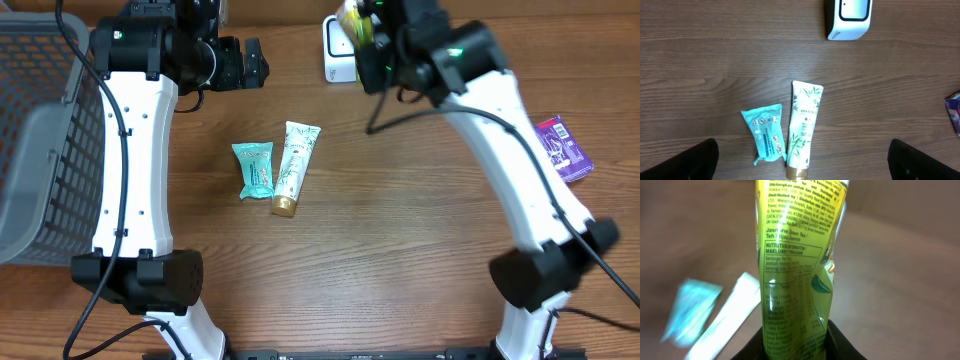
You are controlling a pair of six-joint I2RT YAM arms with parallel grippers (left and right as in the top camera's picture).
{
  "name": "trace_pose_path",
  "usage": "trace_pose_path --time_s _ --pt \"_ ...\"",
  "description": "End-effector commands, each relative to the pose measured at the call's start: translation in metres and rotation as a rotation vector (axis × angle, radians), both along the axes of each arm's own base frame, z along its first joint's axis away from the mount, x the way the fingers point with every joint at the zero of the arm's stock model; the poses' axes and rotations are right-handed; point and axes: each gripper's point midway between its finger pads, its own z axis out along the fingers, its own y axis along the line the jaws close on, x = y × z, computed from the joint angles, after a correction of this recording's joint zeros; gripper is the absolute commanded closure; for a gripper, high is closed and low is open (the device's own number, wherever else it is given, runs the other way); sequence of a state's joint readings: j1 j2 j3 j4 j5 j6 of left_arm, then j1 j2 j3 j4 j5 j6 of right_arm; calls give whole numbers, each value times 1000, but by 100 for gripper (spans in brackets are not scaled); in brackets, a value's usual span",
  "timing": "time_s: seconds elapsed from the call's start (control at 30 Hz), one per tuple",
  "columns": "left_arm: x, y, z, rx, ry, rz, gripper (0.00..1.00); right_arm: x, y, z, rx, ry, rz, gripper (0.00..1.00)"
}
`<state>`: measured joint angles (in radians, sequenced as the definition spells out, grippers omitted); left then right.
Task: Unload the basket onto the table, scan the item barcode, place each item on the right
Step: 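Lift the drink box up to the white scanner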
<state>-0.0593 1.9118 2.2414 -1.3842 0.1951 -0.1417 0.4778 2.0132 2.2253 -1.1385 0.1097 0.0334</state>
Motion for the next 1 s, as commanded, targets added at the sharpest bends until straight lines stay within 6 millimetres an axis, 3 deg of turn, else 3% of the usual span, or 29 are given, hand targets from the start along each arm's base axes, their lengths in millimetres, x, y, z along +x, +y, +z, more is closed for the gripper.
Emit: trace_pose_path --time_s 0.0,0.1,0.27,0.37,0.5,0.73,0.9,0.97 --pt "0 -4 5 2 -18 -22 0 58 -19 -27 -124 -119 -149 96" --pt "0 -4 5 2 -18 -21 0 99 -3 -44 -105 -217 -134 96" --pt "0 -4 5 2 -18 -21 0 144 11 -70 -99 -345 -147 96" --pt "0 -4 5 2 -18 -21 0 159 20 -80 -101 -400 -126 96" --pt "0 -4 5 2 -18 -22 1 162 24 -73 -83 -430 -128 96" --pt "0 -4 5 2 -18 -21 0 158 24 -80 -99 -402 -120 96" --pt "0 -4 5 2 -18 -22 1 144 36 -83 -123 -364 -85 96" --pt "0 -4 5 2 -18 -21 0 134 37 -72 -128 -352 -75 96"
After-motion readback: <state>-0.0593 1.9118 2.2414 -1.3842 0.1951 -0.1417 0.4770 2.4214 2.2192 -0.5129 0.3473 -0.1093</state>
